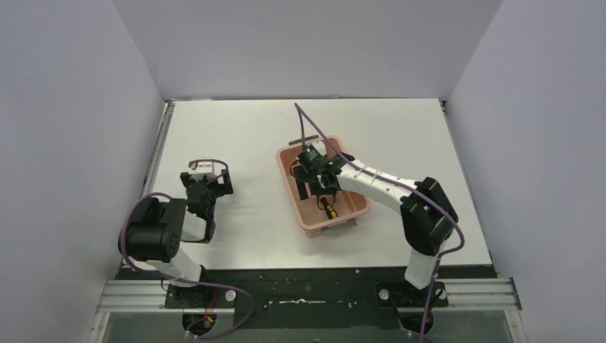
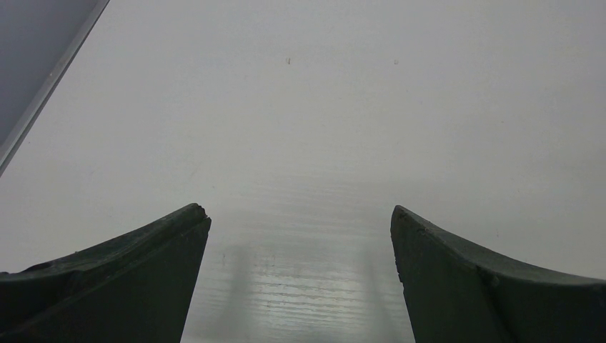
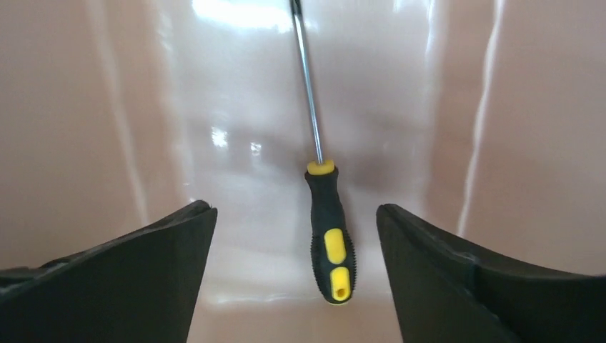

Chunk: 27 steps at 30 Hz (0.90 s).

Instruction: Put the screwdriver in the bin

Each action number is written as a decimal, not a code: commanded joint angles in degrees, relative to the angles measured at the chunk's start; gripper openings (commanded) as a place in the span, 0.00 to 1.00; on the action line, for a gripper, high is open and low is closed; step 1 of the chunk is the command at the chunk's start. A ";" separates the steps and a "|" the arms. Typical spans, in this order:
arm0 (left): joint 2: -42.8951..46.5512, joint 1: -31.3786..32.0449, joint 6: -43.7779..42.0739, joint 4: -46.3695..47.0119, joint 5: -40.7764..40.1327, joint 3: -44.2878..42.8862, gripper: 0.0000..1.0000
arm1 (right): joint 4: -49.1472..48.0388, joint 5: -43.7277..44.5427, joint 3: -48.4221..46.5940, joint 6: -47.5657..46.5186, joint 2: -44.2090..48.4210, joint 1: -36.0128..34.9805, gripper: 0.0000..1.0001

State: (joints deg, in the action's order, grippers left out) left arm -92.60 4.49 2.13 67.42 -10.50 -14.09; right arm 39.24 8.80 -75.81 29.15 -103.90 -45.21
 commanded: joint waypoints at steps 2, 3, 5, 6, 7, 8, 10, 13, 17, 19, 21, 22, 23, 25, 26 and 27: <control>0.31 -0.18 -0.41 1.84 -0.13 -0.51 0.97 | 0.75 5.30 -8.17 -4.47 8.86 -1.88 1.00; 0.28 -0.18 -0.44 1.86 -0.20 -0.50 0.97 | 0.90 5.30 -9.27 -5.26 9.83 -1.96 1.00; 0.30 -0.18 -0.39 1.85 -0.18 -0.50 0.97 | 0.78 5.98 -11.23 -6.92 11.96 -1.92 1.00; 0.24 -0.18 -0.42 1.86 -0.14 -0.50 0.97 | 0.38 6.43 -11.93 -8.10 13.22 -1.97 1.00; 0.24 -0.18 -0.44 1.89 -0.13 -0.50 0.97 | -0.35 7.14 -12.40 -9.37 14.45 -1.79 1.00; 0.27 -0.18 -0.45 1.80 -0.13 -0.50 0.97 | -1.49 8.20 -12.47 -10.96 15.86 -1.66 1.00; 0.29 -0.21 -0.45 1.86 -0.15 -0.50 0.97 | -4.51 10.86 -11.37 -14.91 18.92 -1.21 1.00; 0.27 -0.19 -0.39 1.84 -0.19 -0.50 0.97 | -14.65 15.84 -4.49 -23.53 25.25 0.31 1.00; 0.31 -0.19 -0.46 1.81 -0.17 -0.50 0.97 | -32.54 11.91 10.31 -34.30 35.88 6.88 1.00; 0.25 -0.18 -0.48 1.80 -0.18 -0.50 0.97 | -41.00 9.44 17.95 -38.84 40.64 11.05 1.00; 0.26 -0.21 -0.48 1.87 -0.23 -0.50 0.97 | -47.95 9.23 24.84 -43.70 45.30 14.06 1.00; 0.26 -0.19 -0.39 1.81 -0.23 -0.50 0.97 | -51.02 9.63 27.99 -45.38 46.79 15.61 1.00; 0.31 -0.19 -0.39 1.88 -0.21 -0.50 0.97 | -53.48 9.64 31.20 -46.41 47.84 17.56 1.00; 0.31 -0.18 -0.38 1.86 -0.22 -0.50 0.97 | -55.67 7.98 35.88 -45.91 48.66 22.37 1.00; 0.25 -0.18 -0.45 1.89 -0.22 -0.50 0.97 | -55.71 6.55 37.70 -44.34 48.55 25.07 1.00; 0.30 -0.21 -0.44 1.90 -0.22 -0.50 0.97 | -55.89 4.93 40.04 -42.73 48.36 28.43 1.00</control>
State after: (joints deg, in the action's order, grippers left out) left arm -92.60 4.49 2.13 67.42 -10.50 -14.09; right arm -5.30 17.82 -41.80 -11.77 -55.77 -24.88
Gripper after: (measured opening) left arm 0.974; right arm 0.999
